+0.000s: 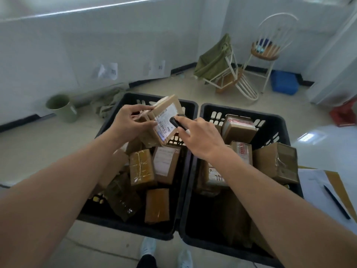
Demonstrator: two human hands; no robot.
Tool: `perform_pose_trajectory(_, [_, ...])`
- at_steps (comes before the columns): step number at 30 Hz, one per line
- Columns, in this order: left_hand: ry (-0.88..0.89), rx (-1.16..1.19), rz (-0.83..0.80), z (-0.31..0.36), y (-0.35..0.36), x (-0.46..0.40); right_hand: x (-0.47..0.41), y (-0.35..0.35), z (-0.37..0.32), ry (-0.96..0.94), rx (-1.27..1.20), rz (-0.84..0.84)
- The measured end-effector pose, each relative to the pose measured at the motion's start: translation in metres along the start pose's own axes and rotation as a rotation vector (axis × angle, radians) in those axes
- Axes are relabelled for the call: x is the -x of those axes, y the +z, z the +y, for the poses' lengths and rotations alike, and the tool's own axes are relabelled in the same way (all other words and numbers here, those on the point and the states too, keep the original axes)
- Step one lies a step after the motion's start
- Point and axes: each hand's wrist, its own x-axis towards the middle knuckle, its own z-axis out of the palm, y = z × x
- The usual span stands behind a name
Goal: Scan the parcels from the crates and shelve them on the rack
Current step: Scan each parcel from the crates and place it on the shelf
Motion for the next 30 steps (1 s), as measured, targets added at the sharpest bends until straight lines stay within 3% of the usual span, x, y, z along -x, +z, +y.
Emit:
perform_pose_trajectory(7, [0.069, -0.072, 0.056, 0.040, -0.025, 0.024, 0.021, -0.035, 0.001, -0.188, 0.105, -0.130])
perform_pose_trajectory(30, [0.098, -0.030, 0.080, 0.068, -0.066, 0.076, 0.078, -0.066, -0.040, -0.296, 0.084, -0.198])
